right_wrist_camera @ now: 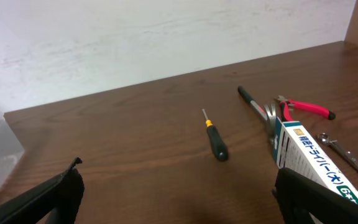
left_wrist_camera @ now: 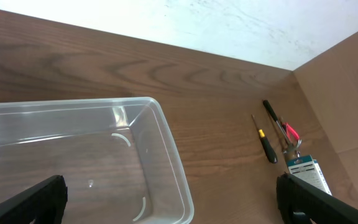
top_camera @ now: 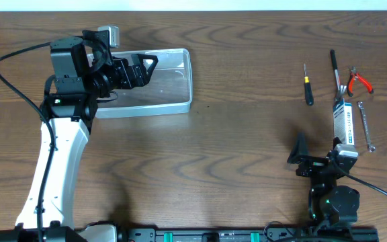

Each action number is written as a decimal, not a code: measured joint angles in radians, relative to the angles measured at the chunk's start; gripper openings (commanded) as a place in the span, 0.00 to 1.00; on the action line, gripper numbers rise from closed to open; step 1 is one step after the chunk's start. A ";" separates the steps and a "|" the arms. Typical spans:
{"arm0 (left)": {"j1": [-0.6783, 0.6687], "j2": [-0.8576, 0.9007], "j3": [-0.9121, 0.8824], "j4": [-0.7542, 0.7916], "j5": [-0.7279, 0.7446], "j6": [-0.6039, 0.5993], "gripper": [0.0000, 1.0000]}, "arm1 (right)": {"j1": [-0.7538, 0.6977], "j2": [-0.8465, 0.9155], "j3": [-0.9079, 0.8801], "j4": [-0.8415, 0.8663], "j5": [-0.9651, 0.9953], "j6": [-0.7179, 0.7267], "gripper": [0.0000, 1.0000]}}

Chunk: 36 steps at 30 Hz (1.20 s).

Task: Pack container
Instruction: 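Move the left gripper over the clear plastic container's right edge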

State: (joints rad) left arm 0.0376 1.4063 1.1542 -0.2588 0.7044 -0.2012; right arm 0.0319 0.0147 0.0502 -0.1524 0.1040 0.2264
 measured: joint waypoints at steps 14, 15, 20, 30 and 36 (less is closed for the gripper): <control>0.099 -0.308 0.293 -0.796 -0.809 -0.095 0.98 | -0.001 -0.002 -0.002 0.001 -0.002 0.000 0.99; 0.099 -0.303 0.282 -0.798 -0.816 -0.095 0.98 | -0.001 -0.002 -0.002 0.000 -0.002 0.000 0.99; 0.098 -0.271 0.258 -0.800 -0.836 -0.095 0.98 | -0.001 -0.002 -0.002 0.000 -0.002 0.000 0.99; 0.096 -0.207 0.258 -0.675 -0.646 0.084 0.98 | -0.001 -0.002 -0.002 0.000 -0.002 0.000 0.99; 0.053 -0.071 0.258 -0.608 -0.444 0.177 0.98 | -0.001 -0.002 -0.002 0.000 -0.002 0.000 0.99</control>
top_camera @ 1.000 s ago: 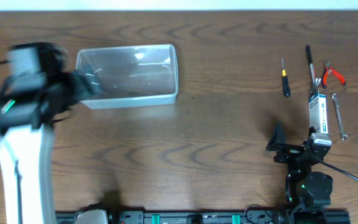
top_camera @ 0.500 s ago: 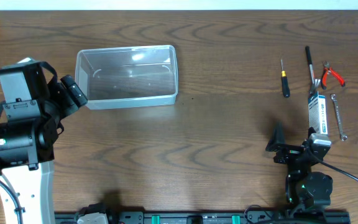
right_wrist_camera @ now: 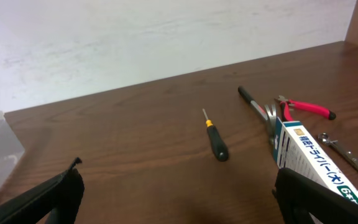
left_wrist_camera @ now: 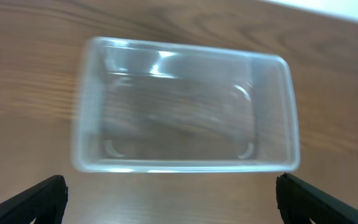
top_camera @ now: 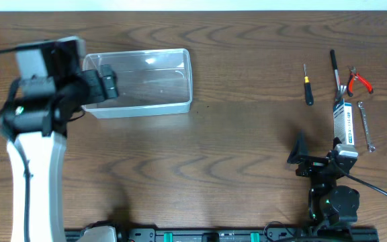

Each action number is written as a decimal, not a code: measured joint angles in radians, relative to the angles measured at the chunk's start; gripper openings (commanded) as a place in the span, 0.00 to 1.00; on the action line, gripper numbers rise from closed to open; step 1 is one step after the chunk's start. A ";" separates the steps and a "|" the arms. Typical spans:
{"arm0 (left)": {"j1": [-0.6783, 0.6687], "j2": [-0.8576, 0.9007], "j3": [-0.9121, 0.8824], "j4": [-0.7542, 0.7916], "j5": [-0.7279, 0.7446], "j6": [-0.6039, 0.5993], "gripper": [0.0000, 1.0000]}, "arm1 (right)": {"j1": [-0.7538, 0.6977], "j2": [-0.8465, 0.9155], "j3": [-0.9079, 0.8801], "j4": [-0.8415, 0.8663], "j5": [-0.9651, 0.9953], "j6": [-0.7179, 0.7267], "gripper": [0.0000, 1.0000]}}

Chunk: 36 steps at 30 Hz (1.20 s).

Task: Pack container
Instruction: 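Move the left gripper over the clear plastic container's right edge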

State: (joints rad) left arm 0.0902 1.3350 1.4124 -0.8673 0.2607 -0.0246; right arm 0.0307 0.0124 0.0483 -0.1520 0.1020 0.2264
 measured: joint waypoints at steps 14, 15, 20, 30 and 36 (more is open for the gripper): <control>-0.210 0.235 0.000 0.110 0.077 -0.004 0.91 | 0.000 0.000 0.000 0.000 0.000 0.000 0.99; -0.222 0.246 0.000 0.115 0.077 -0.006 0.88 | 0.000 0.000 0.000 0.000 0.000 0.000 0.99; -0.283 0.294 0.000 0.142 0.071 -0.032 0.74 | 0.000 0.000 0.000 0.000 0.000 0.000 0.99; -0.373 0.311 0.000 0.222 -0.005 -0.110 0.61 | 0.000 0.000 0.000 0.000 0.000 0.000 0.99; -0.425 0.313 0.000 0.224 -0.126 -0.195 0.60 | 0.000 0.000 0.000 0.000 0.000 0.000 0.99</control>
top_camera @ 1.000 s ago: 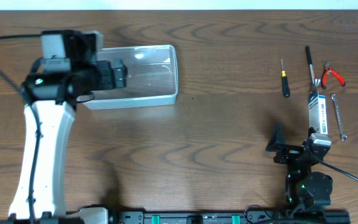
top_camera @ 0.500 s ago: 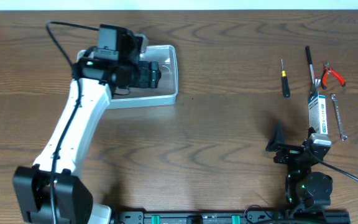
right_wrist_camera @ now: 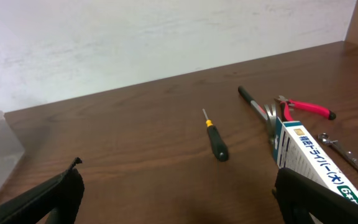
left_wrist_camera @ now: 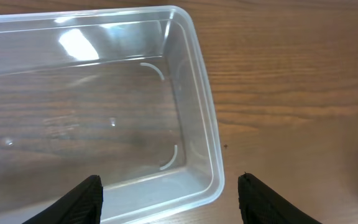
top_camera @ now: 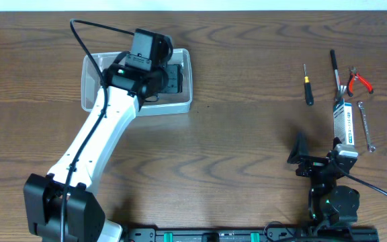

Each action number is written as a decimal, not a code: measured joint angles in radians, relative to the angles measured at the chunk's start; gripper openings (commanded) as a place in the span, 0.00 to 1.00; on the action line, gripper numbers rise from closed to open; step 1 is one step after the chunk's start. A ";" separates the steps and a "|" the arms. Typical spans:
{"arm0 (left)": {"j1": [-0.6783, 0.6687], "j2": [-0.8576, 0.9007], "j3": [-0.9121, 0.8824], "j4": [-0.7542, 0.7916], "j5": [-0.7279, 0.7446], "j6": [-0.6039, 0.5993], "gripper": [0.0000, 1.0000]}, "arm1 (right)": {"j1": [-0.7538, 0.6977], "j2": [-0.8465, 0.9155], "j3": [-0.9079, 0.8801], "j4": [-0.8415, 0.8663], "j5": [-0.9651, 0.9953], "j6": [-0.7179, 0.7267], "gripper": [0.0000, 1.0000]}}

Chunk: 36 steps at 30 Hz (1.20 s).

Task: Pack container
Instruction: 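Move the left gripper over the clear plastic container's right edge, then grip the container's right rim with the left gripper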

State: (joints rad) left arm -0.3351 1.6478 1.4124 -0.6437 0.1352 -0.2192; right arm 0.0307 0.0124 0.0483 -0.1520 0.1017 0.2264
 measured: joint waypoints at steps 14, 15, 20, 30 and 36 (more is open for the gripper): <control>-0.079 0.140 0.000 0.027 -0.121 -0.113 0.45 | 0.000 0.000 0.000 0.000 0.000 0.000 0.99; -0.079 0.145 0.000 0.029 -0.122 -0.116 0.42 | 0.000 0.000 0.000 0.000 0.000 0.000 0.99; -0.079 0.148 0.000 0.050 -0.124 -0.121 0.39 | 0.000 0.000 0.000 0.000 0.000 0.000 0.99; -0.097 0.148 0.000 0.062 -0.079 -0.121 0.39 | 0.000 0.000 0.000 0.000 0.000 0.000 0.99; -0.134 0.148 0.000 0.067 -0.069 -0.120 0.39 | 0.000 0.000 0.000 0.000 0.000 0.000 0.99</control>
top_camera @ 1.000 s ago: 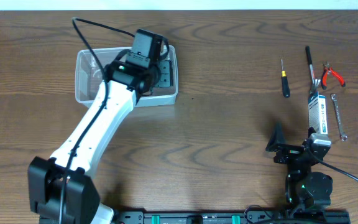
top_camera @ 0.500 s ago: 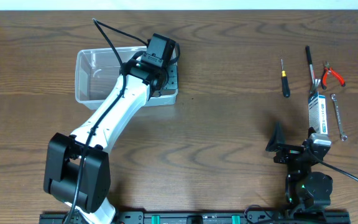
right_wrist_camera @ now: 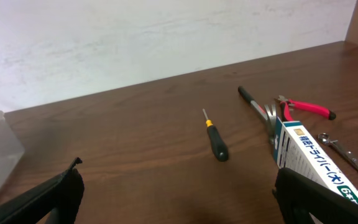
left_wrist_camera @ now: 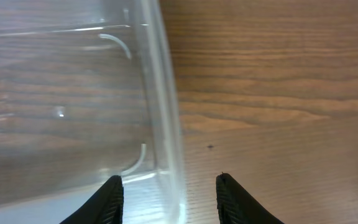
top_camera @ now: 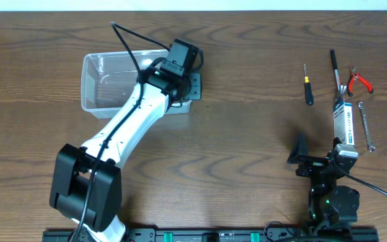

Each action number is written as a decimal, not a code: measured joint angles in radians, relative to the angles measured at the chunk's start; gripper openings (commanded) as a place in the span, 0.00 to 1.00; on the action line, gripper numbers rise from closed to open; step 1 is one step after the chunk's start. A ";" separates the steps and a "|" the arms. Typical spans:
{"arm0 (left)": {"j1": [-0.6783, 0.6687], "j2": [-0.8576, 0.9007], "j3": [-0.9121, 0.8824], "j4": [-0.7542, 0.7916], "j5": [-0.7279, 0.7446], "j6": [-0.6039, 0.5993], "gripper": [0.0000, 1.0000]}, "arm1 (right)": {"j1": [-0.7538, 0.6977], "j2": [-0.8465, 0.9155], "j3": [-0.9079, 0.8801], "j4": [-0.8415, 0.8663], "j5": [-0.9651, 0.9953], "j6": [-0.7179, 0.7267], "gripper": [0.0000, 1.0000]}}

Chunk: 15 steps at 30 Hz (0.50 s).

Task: Pack container
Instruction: 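Grip the container's right rim with the left gripper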

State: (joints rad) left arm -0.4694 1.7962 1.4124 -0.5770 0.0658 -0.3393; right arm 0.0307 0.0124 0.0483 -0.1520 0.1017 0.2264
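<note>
The clear plastic container [top_camera: 113, 81] lies empty at the back left of the table. My left gripper [top_camera: 188, 85] hovers at its right end, open, with the short right wall [left_wrist_camera: 166, 124] between its two fingers [left_wrist_camera: 232, 199] and neither finger touching it. The tools lie far right: a black-and-yellow screwdriver [top_camera: 308, 87], a black-handled tool [top_camera: 334, 67], red pliers [top_camera: 360, 82], a blue-and-white box [top_camera: 343, 121] and a wrench [top_camera: 365, 124]. My right gripper [right_wrist_camera: 179, 196] rests open near the front edge, pointing at the tools, with nothing in it.
The left arm [top_camera: 126, 128] stretches diagonally from the front left across to the container. A white wall [right_wrist_camera: 166, 31] stands behind the table's far edge. Bare brown tabletop [top_camera: 247, 148] lies between container and tools.
My left gripper has moved from above the container's right half to its right end wall, and its fingers stand closer together. The container and the right arm have not moved.
My left gripper was wide open low over the container's left half, pointing right. Then it looked down on the whole container from the left side. Then it was over the right half, and now it straddles the right wall. The right arm stayed still throughout.
</note>
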 measured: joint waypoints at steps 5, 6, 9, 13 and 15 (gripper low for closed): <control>-0.012 0.000 0.000 0.006 0.006 0.003 0.33 | 0.000 0.000 0.000 0.000 0.000 0.000 0.99; -0.012 0.000 0.000 0.007 0.006 0.003 0.33 | 0.000 0.000 0.000 0.000 0.000 0.000 0.99; -0.011 0.000 0.000 0.007 0.006 0.003 0.32 | 0.000 0.000 0.000 0.000 0.000 0.000 0.99; -0.011 0.009 0.000 0.008 0.006 0.003 0.32 | 0.000 0.000 0.000 0.000 0.000 0.000 0.99; -0.011 0.023 0.000 0.009 0.006 0.003 0.32 | 0.000 0.000 0.000 0.000 0.000 0.000 0.99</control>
State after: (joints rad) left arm -0.4808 1.8194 1.4124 -0.5678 0.0715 -0.3359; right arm 0.0307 0.0124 0.0483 -0.1520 0.1017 0.2264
